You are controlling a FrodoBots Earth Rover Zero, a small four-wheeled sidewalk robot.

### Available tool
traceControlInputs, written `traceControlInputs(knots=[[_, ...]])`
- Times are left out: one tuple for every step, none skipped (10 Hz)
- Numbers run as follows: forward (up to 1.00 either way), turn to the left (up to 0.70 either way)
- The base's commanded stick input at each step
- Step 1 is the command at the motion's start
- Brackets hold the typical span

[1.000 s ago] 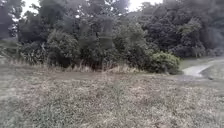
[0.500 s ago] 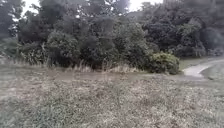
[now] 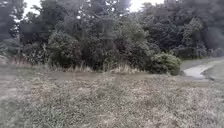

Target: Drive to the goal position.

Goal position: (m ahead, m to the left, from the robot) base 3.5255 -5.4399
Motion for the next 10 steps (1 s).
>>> traceControlInputs(knots=[[0.0,-0.27],[0.0,-0.38],[0.0,-0.45],[0.0,-0.45],[0.0,-0.45],[0.0,-0.45],[0.0,-0.45],[0.0,-0.4],[0.0,-0.25],[0.0,-0.09]])
